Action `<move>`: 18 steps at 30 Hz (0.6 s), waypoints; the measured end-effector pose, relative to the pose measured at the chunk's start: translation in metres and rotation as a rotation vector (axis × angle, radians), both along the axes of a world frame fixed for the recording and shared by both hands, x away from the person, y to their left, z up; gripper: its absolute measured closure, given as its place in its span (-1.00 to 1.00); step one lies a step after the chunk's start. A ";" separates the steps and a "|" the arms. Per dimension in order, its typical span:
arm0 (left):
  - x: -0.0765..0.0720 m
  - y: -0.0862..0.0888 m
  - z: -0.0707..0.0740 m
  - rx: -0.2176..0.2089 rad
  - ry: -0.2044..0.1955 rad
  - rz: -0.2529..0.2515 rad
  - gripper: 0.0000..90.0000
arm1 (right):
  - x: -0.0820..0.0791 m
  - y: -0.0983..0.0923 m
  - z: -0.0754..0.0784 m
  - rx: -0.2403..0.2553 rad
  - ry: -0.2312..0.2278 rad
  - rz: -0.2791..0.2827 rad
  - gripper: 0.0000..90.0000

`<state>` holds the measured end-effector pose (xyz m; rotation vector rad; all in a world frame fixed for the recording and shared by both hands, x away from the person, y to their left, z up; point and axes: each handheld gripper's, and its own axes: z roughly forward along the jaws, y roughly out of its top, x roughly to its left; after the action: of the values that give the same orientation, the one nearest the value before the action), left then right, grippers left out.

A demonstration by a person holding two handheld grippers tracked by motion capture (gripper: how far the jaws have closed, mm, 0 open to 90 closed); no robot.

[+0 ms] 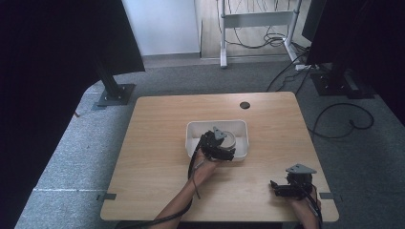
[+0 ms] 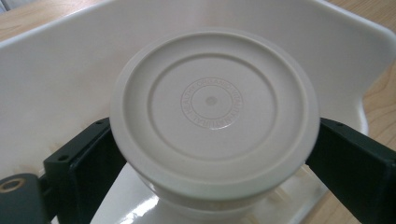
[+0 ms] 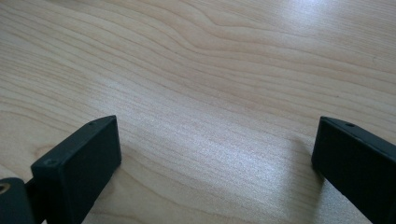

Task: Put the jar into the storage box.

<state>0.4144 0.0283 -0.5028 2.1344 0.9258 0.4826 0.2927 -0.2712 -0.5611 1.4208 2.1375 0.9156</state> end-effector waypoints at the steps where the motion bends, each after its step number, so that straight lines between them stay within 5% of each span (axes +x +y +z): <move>1: -0.002 0.002 0.001 -0.003 -0.002 -0.001 -0.88 | 0.000 0.000 0.000 0.000 0.000 0.000 -0.98; 18: -0.012 0.011 -0.002 -0.006 0.005 -0.029 -0.88 | 0.000 0.000 0.000 0.000 0.000 0.000 -0.98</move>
<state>0.4021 0.0391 -0.5044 2.1417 0.8969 0.4594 0.2927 -0.2712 -0.5611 1.4201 2.1378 0.9154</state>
